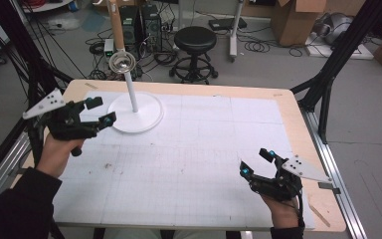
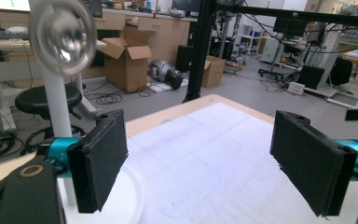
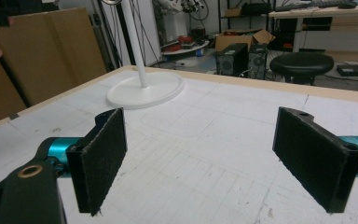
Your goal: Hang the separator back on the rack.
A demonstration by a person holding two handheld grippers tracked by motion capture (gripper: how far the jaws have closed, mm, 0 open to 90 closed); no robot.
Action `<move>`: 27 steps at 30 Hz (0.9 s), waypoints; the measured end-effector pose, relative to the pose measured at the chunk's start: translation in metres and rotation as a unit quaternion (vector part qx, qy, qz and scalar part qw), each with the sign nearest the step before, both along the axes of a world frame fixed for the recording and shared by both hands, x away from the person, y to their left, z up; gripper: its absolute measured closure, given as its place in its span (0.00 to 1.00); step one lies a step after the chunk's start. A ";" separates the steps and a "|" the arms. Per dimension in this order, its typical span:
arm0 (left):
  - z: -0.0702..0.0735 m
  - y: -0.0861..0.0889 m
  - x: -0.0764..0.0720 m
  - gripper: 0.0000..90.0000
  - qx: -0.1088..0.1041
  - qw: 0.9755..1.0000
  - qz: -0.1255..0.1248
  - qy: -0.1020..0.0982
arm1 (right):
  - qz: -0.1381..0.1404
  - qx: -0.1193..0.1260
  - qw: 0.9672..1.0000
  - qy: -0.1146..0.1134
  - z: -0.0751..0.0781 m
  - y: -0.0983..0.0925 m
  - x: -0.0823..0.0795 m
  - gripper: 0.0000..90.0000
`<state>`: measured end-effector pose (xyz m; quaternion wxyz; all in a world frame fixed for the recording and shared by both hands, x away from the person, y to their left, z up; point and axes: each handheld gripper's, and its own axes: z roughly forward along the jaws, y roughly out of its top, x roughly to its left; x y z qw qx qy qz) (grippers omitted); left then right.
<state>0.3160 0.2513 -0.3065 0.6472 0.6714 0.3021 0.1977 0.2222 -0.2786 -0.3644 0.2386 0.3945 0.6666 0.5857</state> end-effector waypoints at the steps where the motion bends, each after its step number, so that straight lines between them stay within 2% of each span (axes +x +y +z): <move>1: -0.006 0.000 -0.005 0.21 0.000 1.000 -0.001 0.003 | 0.000 0.000 1.000 0.000 0.000 0.000 0.000 0.18; 7: -0.042 -0.003 -0.035 0.20 -0.001 1.000 0.003 0.011 | 0.005 -0.010 1.000 -0.001 -0.001 0.005 0.001 0.18; 12: -0.062 -0.007 -0.050 0.20 0.004 1.000 0.004 0.017 | 0.004 -0.013 1.000 0.004 -0.003 0.009 0.002 0.18; 15: -0.067 -0.009 -0.053 0.20 0.016 1.000 -0.002 0.025 | 0.005 -0.011 1.000 0.004 -0.004 0.010 0.001 0.18; 20: -0.069 -0.008 -0.053 0.20 0.009 0.999 -0.003 0.036 | 0.002 -0.010 1.000 0.003 -0.005 0.010 -0.001 0.18; 27: -0.071 -0.005 -0.053 0.20 0.005 0.999 0.000 0.037 | 0.005 -0.017 1.000 0.007 -0.007 0.014 0.000 0.18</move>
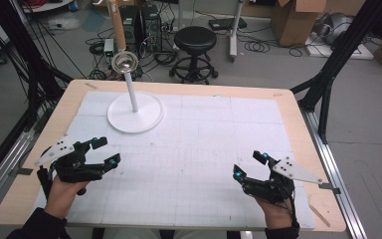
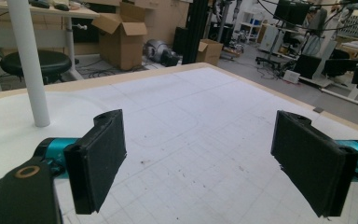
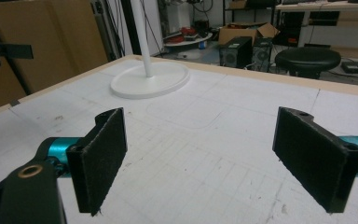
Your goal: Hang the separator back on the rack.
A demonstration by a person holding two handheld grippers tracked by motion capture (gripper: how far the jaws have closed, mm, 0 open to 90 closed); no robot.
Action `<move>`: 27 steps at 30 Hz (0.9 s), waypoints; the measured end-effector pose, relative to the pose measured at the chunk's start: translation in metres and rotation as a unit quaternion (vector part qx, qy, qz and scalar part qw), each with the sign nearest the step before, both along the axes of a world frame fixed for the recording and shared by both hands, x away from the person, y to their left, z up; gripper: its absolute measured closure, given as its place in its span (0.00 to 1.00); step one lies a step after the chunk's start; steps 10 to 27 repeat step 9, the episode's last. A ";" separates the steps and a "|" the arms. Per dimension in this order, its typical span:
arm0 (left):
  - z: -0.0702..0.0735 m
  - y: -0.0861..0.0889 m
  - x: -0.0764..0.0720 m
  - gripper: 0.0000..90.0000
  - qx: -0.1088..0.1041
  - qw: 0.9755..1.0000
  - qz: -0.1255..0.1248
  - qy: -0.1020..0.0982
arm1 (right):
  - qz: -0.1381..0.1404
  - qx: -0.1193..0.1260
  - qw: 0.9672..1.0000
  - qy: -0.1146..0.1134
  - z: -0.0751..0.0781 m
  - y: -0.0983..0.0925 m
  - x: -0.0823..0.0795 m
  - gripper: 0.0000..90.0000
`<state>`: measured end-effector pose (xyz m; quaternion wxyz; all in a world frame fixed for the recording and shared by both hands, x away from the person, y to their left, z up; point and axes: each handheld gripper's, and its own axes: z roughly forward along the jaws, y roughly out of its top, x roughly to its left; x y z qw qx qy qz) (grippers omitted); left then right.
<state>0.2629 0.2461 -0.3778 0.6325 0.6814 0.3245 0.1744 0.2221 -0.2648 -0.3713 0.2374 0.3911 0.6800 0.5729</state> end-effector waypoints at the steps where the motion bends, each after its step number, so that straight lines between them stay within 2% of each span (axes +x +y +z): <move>1: -0.001 0.000 0.000 0.20 0.000 1.000 0.001 0.001 | 0.000 -0.002 1.000 -0.001 0.000 0.000 0.000 0.18; 8: -0.002 0.002 0.001 0.20 -0.007 1.000 0.005 0.002 | -0.001 0.000 1.000 0.000 0.000 0.000 0.000 0.18; 27: -0.002 0.002 0.001 0.20 -0.006 1.000 0.005 0.003 | -0.001 -0.001 1.000 0.000 -0.001 0.000 0.001 0.18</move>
